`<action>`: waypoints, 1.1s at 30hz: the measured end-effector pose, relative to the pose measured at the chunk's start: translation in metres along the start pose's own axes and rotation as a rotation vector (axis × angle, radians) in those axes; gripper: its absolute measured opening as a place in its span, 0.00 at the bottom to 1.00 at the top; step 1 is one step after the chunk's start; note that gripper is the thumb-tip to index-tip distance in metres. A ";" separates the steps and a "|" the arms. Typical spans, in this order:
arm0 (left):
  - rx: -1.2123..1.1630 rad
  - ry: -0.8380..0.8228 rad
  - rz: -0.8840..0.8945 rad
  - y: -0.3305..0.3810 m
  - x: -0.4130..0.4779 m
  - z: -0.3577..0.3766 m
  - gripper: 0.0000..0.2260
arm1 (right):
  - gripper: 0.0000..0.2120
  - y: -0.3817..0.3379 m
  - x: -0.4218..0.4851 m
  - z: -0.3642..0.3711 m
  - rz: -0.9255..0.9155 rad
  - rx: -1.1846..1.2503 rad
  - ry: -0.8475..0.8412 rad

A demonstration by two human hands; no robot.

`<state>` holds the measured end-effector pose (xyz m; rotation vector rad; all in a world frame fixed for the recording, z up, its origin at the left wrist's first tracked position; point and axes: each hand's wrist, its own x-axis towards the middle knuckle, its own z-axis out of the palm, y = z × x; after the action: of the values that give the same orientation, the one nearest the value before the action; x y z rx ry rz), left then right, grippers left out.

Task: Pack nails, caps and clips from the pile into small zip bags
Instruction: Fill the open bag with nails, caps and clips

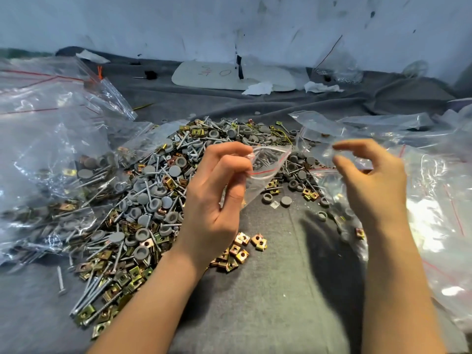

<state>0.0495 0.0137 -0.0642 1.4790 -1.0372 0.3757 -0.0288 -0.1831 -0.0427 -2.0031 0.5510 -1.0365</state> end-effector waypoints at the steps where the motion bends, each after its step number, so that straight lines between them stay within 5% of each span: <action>1: -0.002 0.000 -0.003 0.000 0.000 0.000 0.07 | 0.10 0.011 0.001 0.003 0.052 -0.063 -0.048; 6: -0.002 0.015 -0.025 0.001 0.000 0.001 0.07 | 0.08 0.041 0.002 0.018 0.157 -0.407 -0.384; 26: -0.011 0.018 -0.048 0.002 0.000 0.002 0.07 | 0.07 0.027 -0.004 0.016 0.210 -0.497 -0.480; 33: 0.070 -0.011 -0.026 -0.002 0.000 0.005 0.11 | 0.11 0.019 -0.006 0.018 0.190 -0.302 -0.296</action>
<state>0.0495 0.0091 -0.0662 1.5576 -1.0210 0.3893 -0.0178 -0.1824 -0.0669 -2.2630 0.7524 -0.5526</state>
